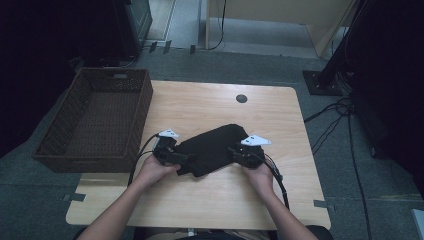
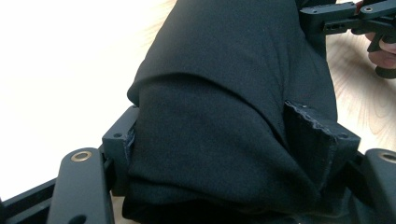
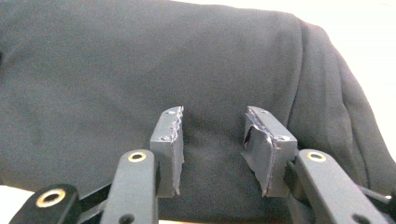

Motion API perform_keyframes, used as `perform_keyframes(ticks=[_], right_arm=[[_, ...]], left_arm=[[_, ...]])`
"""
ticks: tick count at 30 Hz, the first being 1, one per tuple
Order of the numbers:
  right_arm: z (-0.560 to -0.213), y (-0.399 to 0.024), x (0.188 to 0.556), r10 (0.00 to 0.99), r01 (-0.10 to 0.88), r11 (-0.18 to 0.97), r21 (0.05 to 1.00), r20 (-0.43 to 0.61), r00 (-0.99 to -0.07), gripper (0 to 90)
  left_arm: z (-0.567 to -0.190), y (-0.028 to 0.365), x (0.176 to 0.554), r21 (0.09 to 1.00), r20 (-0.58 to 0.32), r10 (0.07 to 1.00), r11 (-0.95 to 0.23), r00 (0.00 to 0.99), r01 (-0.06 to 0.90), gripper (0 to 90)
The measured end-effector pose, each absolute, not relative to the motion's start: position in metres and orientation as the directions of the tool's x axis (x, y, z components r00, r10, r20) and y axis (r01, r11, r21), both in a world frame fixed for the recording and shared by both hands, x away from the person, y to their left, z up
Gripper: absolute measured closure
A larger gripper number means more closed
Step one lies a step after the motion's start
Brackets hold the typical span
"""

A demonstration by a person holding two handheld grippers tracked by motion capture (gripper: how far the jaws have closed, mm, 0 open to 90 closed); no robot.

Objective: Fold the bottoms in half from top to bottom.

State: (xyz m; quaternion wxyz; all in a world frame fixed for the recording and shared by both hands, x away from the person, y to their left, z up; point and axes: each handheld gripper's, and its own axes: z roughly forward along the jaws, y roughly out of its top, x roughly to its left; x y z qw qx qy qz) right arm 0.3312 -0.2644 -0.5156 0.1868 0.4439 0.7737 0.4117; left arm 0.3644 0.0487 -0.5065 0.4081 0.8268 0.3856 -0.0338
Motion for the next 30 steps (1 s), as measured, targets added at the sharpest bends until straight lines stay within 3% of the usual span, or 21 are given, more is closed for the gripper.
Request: perform_keyframes(ticks=[12, 19, 22, 24, 30], right_arm=[[-0.512, -0.280, 0.311, 0.827, 0.532, 0.263, 0.805, 0.096, -0.554, 57.3], [-0.493, -0.292, 0.314, 0.850, 0.499, 0.183, 0.847, 0.119, -0.513, 65.0], [-0.489, -0.292, 0.320, 0.856, 0.523, 0.161, 0.837, 0.145, -0.496, 70.5], [-0.489, -0.288, 0.323, 0.854, 0.531, 0.168, 0.830, 0.146, -0.498, 70.6], [-0.496, -0.276, 0.329, 0.856, 0.527, 0.210, 0.824, 0.106, -0.506, 73.3]], left_arm=[[-0.502, 0.041, 0.350, 0.637, -0.387, 0.590, -0.385, 0.709, 0.668, 25.8], [-0.473, 0.054, 0.358, 0.698, -0.355, 0.597, -0.343, 0.720, 0.629, 26.9], [-0.466, 0.058, 0.365, 0.712, -0.367, 0.597, -0.314, 0.714, 0.628, 37.0], [-0.466, 0.057, 0.367, 0.707, -0.367, 0.589, -0.326, 0.720, 0.628, 48.6], [-0.472, 0.051, 0.364, 0.689, -0.337, 0.586, -0.380, 0.737, 0.617, 59.2]])
